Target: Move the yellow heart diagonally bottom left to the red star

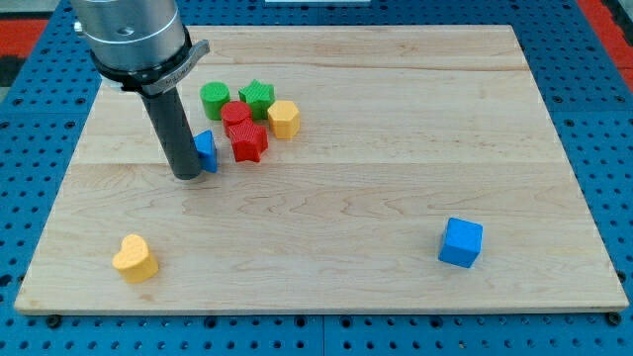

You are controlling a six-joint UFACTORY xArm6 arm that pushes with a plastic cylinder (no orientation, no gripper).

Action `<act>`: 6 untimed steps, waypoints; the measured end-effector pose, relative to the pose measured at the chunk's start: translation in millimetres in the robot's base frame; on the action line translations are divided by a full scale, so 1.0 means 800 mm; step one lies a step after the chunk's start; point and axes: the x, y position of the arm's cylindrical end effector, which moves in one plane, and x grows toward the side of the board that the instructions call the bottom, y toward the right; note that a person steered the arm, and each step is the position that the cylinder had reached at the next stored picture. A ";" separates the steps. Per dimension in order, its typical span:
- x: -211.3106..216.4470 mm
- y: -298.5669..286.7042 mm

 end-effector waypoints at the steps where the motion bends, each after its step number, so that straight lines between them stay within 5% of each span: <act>1: -0.005 0.016; 5: 0.197 -0.066; 6: 0.198 -0.093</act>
